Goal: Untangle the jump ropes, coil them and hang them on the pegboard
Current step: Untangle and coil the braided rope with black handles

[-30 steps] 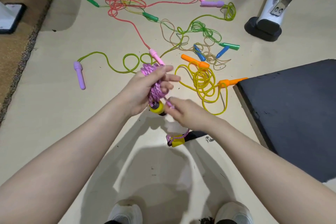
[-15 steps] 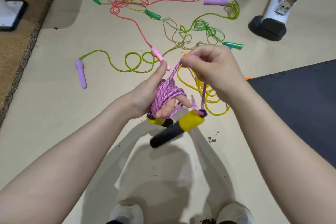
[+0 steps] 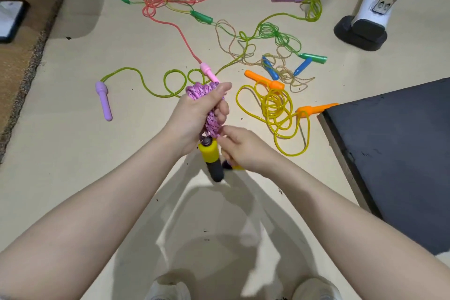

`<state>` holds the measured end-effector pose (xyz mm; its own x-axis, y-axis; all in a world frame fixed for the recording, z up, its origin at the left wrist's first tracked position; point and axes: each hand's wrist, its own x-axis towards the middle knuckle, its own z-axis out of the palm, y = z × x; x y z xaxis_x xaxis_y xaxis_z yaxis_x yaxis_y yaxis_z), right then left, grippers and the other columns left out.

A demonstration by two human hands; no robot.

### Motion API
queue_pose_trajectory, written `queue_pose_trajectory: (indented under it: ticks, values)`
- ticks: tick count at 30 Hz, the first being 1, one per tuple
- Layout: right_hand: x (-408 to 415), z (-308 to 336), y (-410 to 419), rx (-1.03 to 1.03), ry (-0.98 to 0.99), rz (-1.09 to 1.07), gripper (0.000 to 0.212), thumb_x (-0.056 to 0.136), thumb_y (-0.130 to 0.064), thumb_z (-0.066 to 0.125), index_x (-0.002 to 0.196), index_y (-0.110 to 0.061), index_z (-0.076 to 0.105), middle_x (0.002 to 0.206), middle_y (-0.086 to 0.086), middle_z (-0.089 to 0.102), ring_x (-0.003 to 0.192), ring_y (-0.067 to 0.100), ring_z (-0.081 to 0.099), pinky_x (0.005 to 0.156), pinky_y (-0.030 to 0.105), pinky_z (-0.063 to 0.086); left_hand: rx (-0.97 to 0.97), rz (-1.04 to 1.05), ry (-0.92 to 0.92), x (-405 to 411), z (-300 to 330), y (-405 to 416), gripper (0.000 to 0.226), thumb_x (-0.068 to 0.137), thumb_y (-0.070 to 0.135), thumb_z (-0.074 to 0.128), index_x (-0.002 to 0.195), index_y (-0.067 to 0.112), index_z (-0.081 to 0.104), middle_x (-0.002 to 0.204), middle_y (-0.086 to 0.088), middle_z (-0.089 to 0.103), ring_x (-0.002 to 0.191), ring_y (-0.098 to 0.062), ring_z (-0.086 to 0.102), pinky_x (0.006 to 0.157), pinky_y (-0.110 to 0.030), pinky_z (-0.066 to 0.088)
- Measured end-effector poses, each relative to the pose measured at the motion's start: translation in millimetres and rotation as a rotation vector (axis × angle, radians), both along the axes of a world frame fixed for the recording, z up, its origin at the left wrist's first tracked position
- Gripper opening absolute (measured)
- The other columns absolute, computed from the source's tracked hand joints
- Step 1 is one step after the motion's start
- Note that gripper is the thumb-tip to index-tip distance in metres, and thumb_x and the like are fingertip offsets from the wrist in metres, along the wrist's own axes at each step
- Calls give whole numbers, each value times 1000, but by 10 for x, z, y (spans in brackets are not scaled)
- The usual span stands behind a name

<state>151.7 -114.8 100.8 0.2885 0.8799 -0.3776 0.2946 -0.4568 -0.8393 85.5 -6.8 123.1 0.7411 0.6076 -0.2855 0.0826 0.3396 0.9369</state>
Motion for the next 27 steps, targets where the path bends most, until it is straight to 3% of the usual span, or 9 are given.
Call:
queue_pose_trajectory:
  ticks: [2,4,6,12,17,21,23,25,27]
  values:
    - [52,95,65,-61,-152,213,19,90,-10,48,73,-15,41,62,-1,52,58,21,60,58,31,48,-29,51,47,88,-14,34,17,95,17,52,91,4,62,54,1,59,46,-8,51,48,-16,43]
    - [180,251,109,-67,-277,337,7,86,-8,49,79,-9,47,73,9,58,72,28,63,68,39,51,13,6,109,218,4,72,23,97,16,49,103,-3,60,63,-2,63,51,-6,56,50,-14,44]
    - [367,409,119,-48,-372,363,16,86,-10,51,97,-1,57,79,15,62,78,29,59,72,41,48,42,-25,132,339,68,140,31,97,18,49,108,-9,57,67,-5,64,54,-8,60,52,-15,46]
    - [774,1054,110,101,-543,317,12,87,-17,57,97,-15,63,67,-9,47,70,18,45,63,33,37,54,-196,238,546,655,193,39,97,39,41,96,8,63,78,-5,69,73,-20,64,70,-30,52]
    - [796,2049,176,236,-857,316,25,81,-27,61,95,-16,44,94,1,47,59,27,53,53,26,35,62,-293,341,603,1727,269,52,93,54,39,84,9,63,81,-16,68,84,-25,67,94,-36,49]
    - [755,3160,333,288,-833,297,55,72,-50,62,114,-21,42,118,-1,48,76,28,63,66,34,53,-60,-482,336,499,2790,418,62,96,56,15,89,17,62,69,2,70,65,-2,67,58,-6,47]
    - [785,3777,433,294,-884,308,77,61,-57,71,124,-24,39,131,0,46,99,26,58,82,35,50,-142,-527,366,396,3362,552,84,84,75,16,118,9,56,101,-12,71,95,-15,68,81,-15,50]
    - [755,4407,543,290,-822,367,89,63,-59,70,136,-27,31,146,-4,32,122,22,43,98,35,39,-262,-549,373,285,3923,713,118,61,93,28,142,8,32,140,-25,43,129,-33,44,112,-37,28]
    - [720,5010,709,224,-670,433,97,69,-57,69,147,-27,20,154,-7,23,136,16,29,108,31,31,-329,-552,388,226,4472,870,136,47,99,33,148,9,18,150,-28,22,139,-38,25,117,-47,14]
